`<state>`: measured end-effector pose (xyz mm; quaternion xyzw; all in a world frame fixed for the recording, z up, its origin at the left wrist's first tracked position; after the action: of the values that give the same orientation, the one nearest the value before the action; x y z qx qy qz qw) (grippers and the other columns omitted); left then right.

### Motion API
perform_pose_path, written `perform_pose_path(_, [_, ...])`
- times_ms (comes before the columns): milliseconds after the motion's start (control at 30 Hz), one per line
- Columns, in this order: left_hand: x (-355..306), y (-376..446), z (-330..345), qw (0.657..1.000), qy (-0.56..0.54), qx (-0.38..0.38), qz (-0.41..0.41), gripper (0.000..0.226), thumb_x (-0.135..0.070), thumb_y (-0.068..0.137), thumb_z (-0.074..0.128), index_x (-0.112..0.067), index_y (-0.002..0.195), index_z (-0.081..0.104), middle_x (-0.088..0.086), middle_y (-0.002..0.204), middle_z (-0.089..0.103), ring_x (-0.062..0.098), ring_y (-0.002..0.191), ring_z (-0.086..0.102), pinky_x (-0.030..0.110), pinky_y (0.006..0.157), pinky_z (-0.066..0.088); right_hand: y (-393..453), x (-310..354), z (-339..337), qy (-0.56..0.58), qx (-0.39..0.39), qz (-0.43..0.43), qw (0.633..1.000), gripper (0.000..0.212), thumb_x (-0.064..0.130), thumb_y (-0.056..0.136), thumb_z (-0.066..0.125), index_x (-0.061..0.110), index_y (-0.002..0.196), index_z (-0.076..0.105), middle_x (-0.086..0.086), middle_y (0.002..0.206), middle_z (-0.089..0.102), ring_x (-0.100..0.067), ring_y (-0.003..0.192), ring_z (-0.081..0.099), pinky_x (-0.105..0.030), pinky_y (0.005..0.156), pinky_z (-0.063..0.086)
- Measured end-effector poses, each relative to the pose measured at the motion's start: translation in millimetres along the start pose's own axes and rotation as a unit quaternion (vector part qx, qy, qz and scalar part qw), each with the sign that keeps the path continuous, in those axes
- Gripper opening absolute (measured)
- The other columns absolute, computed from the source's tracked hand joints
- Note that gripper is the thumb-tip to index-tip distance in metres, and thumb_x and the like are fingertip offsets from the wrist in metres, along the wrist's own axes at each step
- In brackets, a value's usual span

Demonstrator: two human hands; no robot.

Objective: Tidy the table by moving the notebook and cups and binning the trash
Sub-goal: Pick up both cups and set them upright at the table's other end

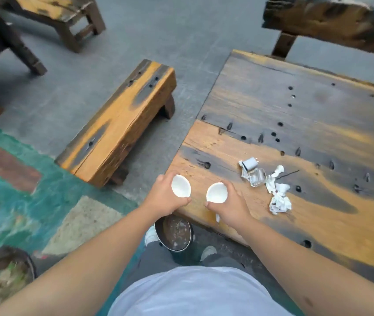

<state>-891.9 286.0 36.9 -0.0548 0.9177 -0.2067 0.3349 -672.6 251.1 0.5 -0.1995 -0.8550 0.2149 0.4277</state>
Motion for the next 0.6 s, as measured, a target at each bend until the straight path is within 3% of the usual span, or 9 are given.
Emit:
perform_pose_path(67, [-6,26,5,0.999,0.01,0.032,0.027,0.085,-0.043,0.063,0.081,-0.032,0.137,0.042,0.006,0.128,0.044,0.024,0.112,0.052,0.026,0.085,0.037,11,-1,2,0.016,-0.019,0.019,1.0,0.089,0.051,0.062,0.079,0.043,0.137,0.033,-0.005,0.129,0.043,-0.017,0.094,0.042,-0.027,0.068,0.037])
perform_pose_path(167, [-9,57,14,0.994,0.035,0.085,0.053,0.087,-0.04,0.065,0.082,-0.032,0.141,0.039,0.006,0.137,0.041,0.025,0.117,0.051,0.029,0.093,0.04,20,-1,7,0.036,-0.053,0.058,0.996,0.088,0.053,0.061,0.079,0.045,0.135,0.032,-0.002,0.127,0.041,-0.017,0.089,0.044,-0.017,0.053,0.03])
perform_pose_path(233, [-8,72,19,0.99,0.055,0.115,0.064,0.088,-0.04,0.066,0.081,-0.031,0.142,0.038,0.006,0.14,0.039,0.027,0.118,0.05,0.034,0.097,0.043,25,0,14,0.048,-0.075,0.087,0.992,0.088,0.053,0.06,0.079,0.045,0.134,0.033,-0.003,0.129,0.041,-0.018,0.089,0.045,-0.022,0.055,0.033])
perform_pose_path(367, [-1,99,27,0.984,0.057,0.151,0.081,0.088,-0.038,0.067,0.082,-0.025,0.143,0.037,0.007,0.144,0.038,0.027,0.124,0.046,0.03,0.092,0.036,36,4,36,0.065,-0.102,0.128,0.984,0.088,0.053,0.059,0.078,0.046,0.134,0.032,-0.005,0.13,0.041,-0.024,0.094,0.05,-0.03,0.065,0.042])
perform_pose_path(433, [3,108,30,0.982,0.056,0.159,0.086,0.088,-0.036,0.066,0.082,-0.025,0.141,0.038,0.008,0.142,0.04,0.026,0.124,0.046,0.028,0.09,0.033,39,6,45,0.061,-0.114,0.141,0.981,0.09,0.055,0.058,0.078,0.045,0.135,0.032,-0.005,0.131,0.041,-0.028,0.102,0.054,-0.034,0.076,0.042])
perform_pose_path(600, [6,121,34,0.985,0.036,0.151,0.078,0.084,-0.039,0.065,0.081,-0.024,0.137,0.04,0.008,0.135,0.042,0.026,0.114,0.05,0.026,0.081,0.037,47,9,52,0.054,-0.139,0.161,0.976,0.094,0.062,0.059,0.076,0.048,0.139,0.028,-0.005,0.132,0.041,-0.032,0.11,0.055,-0.034,0.079,0.04])
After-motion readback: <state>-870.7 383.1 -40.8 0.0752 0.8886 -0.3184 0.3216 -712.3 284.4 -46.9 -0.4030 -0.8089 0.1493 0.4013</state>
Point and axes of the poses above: each hand's wrist, its own y-axis towards the middle knuckle, its own z-axis out of the palm, x = y × z, the point moved 6 cm from there along y, towards the middle knuckle
